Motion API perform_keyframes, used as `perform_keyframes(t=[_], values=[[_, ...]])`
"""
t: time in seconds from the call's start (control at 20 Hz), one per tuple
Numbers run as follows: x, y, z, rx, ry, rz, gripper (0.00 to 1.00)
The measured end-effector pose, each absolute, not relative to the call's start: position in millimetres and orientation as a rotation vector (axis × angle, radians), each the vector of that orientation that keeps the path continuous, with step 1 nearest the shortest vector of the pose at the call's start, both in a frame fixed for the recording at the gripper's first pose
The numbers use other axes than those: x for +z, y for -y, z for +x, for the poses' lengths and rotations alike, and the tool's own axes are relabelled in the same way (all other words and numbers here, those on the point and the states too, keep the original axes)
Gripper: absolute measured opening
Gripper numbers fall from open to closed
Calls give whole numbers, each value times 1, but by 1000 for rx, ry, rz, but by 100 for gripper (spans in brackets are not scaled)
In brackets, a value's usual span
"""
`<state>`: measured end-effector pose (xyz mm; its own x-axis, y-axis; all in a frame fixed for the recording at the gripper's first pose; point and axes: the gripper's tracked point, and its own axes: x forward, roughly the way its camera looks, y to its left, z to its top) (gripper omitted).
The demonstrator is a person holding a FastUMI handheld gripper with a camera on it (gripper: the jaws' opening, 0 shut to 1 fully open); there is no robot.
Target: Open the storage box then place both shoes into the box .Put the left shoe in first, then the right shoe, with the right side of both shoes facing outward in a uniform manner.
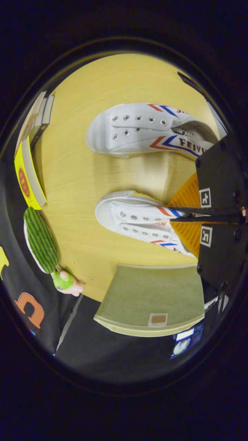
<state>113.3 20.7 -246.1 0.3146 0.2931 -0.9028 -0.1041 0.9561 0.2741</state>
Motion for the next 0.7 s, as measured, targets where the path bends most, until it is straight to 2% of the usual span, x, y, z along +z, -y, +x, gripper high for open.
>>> perform_keyframes(t=[0.45,0.7], values=[[-202,-55,107,348,-1152,192,6],[-228,-23,99,273,-1178,-10,6]])
